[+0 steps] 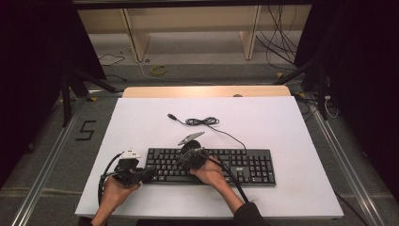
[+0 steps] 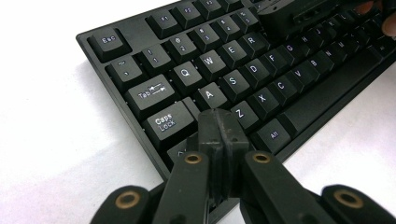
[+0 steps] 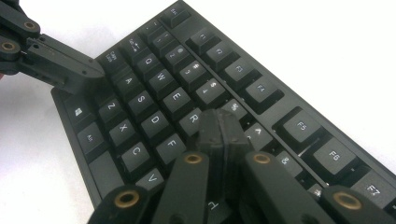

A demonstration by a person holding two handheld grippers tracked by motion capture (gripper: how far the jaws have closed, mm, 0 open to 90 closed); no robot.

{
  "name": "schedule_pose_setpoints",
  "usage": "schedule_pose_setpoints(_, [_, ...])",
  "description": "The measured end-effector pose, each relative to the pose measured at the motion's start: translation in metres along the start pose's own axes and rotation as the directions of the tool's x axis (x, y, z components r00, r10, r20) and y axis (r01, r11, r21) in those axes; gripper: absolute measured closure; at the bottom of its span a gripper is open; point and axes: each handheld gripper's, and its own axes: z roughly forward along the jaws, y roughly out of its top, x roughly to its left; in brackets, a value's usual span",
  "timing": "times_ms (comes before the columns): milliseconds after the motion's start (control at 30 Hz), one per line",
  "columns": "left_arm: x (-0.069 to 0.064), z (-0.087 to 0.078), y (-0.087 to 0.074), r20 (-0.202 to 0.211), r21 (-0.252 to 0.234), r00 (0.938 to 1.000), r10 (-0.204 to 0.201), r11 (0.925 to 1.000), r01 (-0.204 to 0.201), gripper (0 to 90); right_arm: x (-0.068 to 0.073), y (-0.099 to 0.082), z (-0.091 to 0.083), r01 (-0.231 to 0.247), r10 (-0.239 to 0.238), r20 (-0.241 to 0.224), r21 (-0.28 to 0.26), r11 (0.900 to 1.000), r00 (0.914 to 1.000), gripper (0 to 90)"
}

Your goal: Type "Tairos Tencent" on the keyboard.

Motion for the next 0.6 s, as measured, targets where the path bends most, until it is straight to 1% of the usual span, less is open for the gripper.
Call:
schedule_pose_setpoints(167, [0.000, 0.000, 0.000, 0.002, -0.001, 1.0000, -0.003, 1.0000, 0.003, 89.0, 0.001, 0.000, 0.000, -0.004, 0.004, 0.003, 0.000, 1.0000, 1.0000, 90.0])
schedule_pose_setpoints(233, [0.000, -0.001, 0.001, 0.010, -0.007, 0.9999, -0.007, 0.9999, 0.007, 88.9, 0.000, 0.000, -0.002, -0.009, 0.009, -0.001, -0.004, 1.0000, 1.0000, 90.0])
schedule_pose_setpoints(267, [0.000, -0.002, 0.001, 0.014, -0.019, 0.9999, -0.008, 0.9998, 0.008, 88.0, 0.000, 0.000, -0.005, -0.018, 0.018, -0.011, -0.017, 0.9997, 0.9998, 90.0])
schedule_pose_setpoints(300, [-0.001, -0.003, 0.002, 0.013, -0.026, 0.9999, -0.009, 0.9996, 0.009, 87.4, 0.000, 0.000, -0.006, -0.021, 0.020, -0.011, -0.022, 0.9996, 0.9997, 90.0])
schedule_pose_setpoints(333, [-0.001, -0.004, 0.003, 0.014, -0.034, 0.9999, -0.004, 0.9994, 0.005, 86.1, 0.000, 0.000, -0.008, -0.019, 0.019, -0.017, -0.029, 0.9994, 0.9997, 90.0])
schedule_pose_setpoints(367, [-0.001, -0.005, 0.004, 0.026, -0.052, 0.9996, -0.007, 0.9986, 0.008, 84.9, 0.001, 0.000, -0.009, -0.020, 0.019, -0.023, -0.038, 0.9991, 0.9996, 89.8])
schedule_pose_setpoints(400, [-0.001, -0.005, 0.004, 0.026, -0.052, 0.9996, -0.007, 0.9986, 0.008, 83.5, 0.001, 0.000, -0.011, -0.023, 0.022, -0.026, -0.042, 0.9988, 0.9994, 88.9])
schedule_pose_setpoints(533, [-0.002, -0.006, 0.006, 0.049, -0.080, 0.9987, -0.009, 0.9967, 0.013, 78.9, 0.002, 0.000, -0.015, -0.019, 0.018, -0.025, -0.058, 0.9981, 0.9995, 87.2])
schedule_pose_setpoints(600, [-0.003, -0.006, 0.007, 0.052, -0.090, 0.9986, -0.004, 0.9959, 0.009, 72.5, 0.000, -0.002, -0.020, -0.030, 0.027, -0.033, -0.078, 0.9965, 0.9991, 84.5])
